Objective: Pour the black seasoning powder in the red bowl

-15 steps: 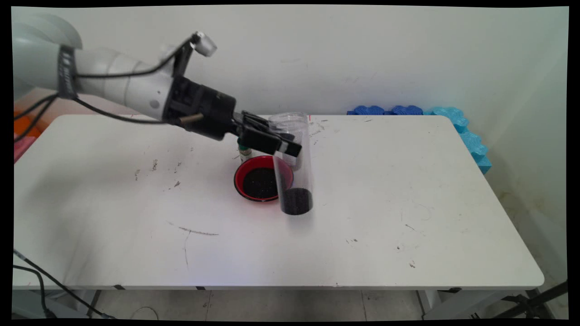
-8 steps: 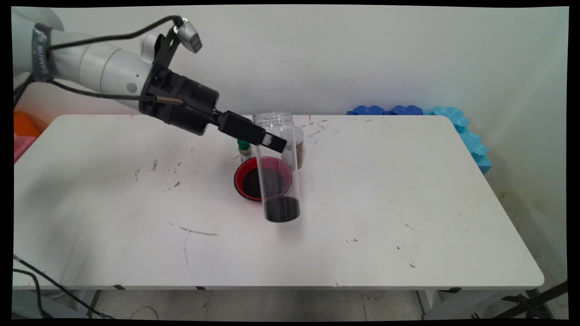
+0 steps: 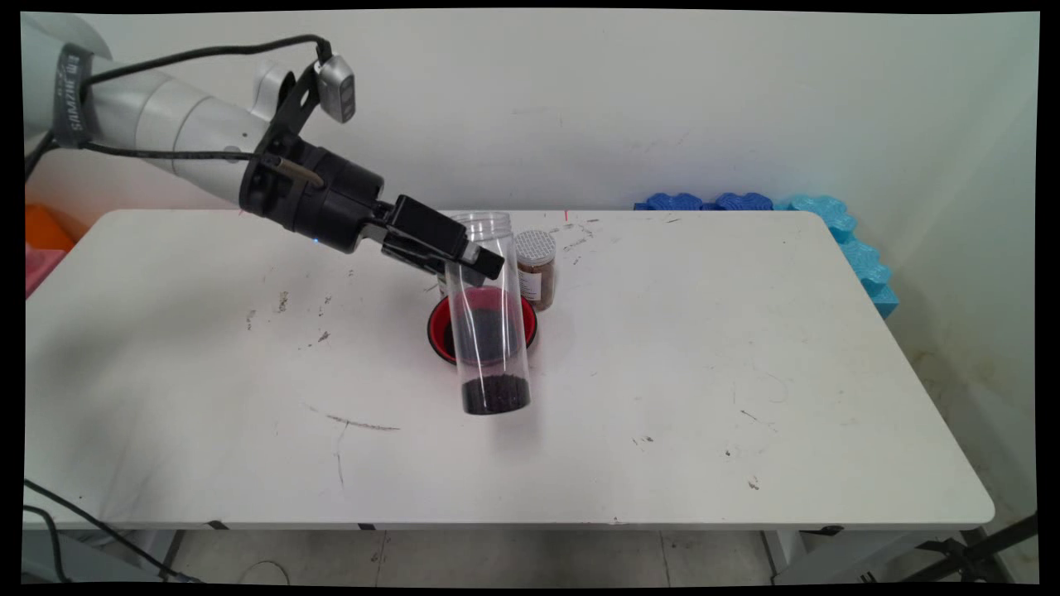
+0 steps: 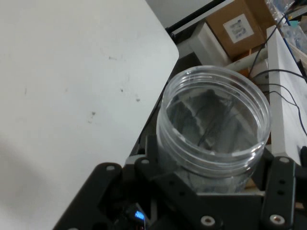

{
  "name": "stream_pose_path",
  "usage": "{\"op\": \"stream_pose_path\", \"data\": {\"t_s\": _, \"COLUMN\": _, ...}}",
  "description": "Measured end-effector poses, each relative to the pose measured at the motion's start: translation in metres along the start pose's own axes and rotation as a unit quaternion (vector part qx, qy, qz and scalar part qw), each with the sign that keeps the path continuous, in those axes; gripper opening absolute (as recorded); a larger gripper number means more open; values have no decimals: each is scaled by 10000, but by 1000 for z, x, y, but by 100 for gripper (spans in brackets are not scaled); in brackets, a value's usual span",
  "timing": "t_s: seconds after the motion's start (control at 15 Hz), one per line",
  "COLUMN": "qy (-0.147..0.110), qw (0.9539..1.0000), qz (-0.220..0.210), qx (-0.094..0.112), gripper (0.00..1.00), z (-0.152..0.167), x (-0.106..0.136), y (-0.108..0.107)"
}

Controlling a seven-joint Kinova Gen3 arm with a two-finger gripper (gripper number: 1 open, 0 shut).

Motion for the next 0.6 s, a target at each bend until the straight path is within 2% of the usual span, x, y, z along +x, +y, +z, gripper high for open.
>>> {"op": "stream_pose_path", "data": {"t_s": 0.2, "qy": -93, "qw": 9997, "qz": -211, "qx": 16, "gripper": 0, "z": 1, "x": -4, "y": -8}}
{"op": "stream_pose_path", "data": {"t_s": 0.33, "qy": -152, "qw": 9984, "qz": -546, "qx": 16, "gripper": 0, "z": 2, "x": -7, "y": -14}}
{"op": "stream_pose_path", "data": {"t_s": 0.47, "qy": -192, "qw": 9947, "qz": -1015, "qx": 10, "gripper": 0, "z": 4, "x": -11, "y": -20}}
{"op": "stream_pose_path", "data": {"t_s": 0.6, "qy": -203, "qw": 9889, "qz": -1469, "qx": 4, "gripper": 0, "z": 7, "x": -12, "y": -26}}
